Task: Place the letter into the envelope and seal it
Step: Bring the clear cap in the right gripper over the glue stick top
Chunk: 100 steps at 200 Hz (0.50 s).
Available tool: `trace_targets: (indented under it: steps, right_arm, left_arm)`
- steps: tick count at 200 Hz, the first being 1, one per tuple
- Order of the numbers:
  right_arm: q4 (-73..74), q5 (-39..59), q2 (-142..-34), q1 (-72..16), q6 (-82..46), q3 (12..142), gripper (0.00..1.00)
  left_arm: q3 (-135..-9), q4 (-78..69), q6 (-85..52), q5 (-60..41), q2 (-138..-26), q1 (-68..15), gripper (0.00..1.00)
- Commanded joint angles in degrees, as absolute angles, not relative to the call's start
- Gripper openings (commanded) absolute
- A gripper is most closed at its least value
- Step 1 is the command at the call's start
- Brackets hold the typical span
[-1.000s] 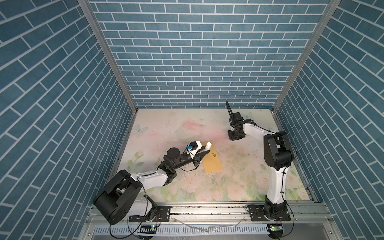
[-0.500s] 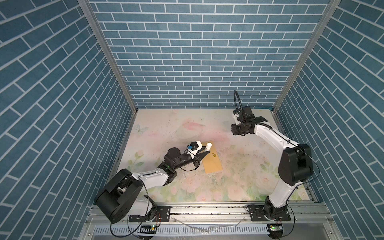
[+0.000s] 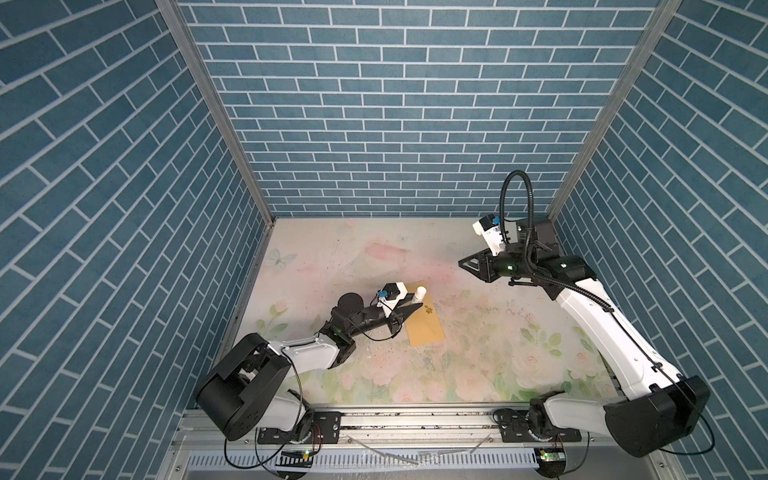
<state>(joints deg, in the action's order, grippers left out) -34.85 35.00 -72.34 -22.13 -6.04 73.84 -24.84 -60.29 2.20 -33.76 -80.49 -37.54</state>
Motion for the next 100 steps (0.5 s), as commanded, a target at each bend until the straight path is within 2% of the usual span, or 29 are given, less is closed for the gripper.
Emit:
trace_targets:
  steps: [1, 100]
  right_arm:
    - [-35.34, 43.31, -71.56, -23.98, -5.98, 71.46, 0.11]
    - [-35.68, 43.77, -75.45, -31.24, -4.75, 73.12, 0.11]
  left_arm:
    - [-26.54, -60.55, 2.37, -34.94, -80.86, -38.01, 0.0]
    - [-26.98, -59.58, 2.46, -34.98, -80.76, -38.58, 0.0]
